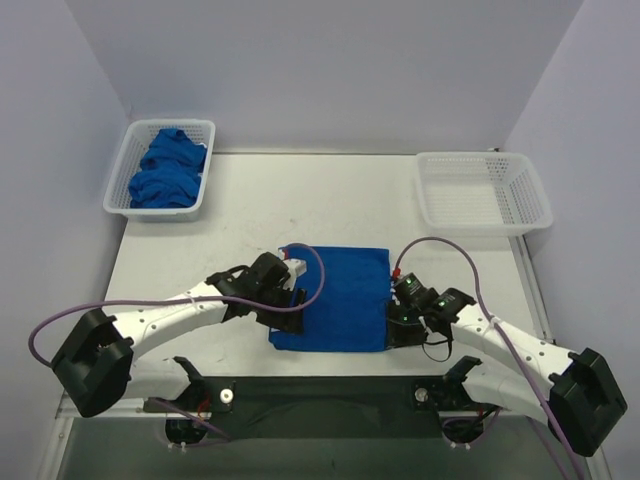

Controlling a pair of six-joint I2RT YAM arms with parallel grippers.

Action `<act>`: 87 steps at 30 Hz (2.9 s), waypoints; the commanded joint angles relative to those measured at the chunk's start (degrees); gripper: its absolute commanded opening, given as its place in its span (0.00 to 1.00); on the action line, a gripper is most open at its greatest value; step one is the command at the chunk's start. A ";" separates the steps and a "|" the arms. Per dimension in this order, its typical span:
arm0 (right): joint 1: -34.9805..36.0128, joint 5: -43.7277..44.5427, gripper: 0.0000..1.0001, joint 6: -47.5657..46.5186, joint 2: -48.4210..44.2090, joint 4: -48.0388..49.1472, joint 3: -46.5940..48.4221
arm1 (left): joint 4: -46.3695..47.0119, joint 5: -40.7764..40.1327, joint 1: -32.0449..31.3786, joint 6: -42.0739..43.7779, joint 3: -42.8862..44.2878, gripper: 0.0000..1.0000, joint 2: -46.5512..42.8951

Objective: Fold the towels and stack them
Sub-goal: Fold the towel

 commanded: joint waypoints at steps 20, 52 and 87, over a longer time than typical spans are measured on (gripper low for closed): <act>-1.86 5.24 0.04 3.45 10.00 7.30 -0.26 | 2.02 -8.00 3.43 -13.19 -11.02 0.41 -5.32; -25.33 -6.45 0.12 -6.48 48.48 19.51 40.18 | 13.26 -6.07 22.41 0.34 32.40 0.47 36.23; -25.60 -5.39 0.12 -6.31 43.91 21.53 38.24 | 30.84 1.67 24.52 -6.16 14.38 0.37 23.66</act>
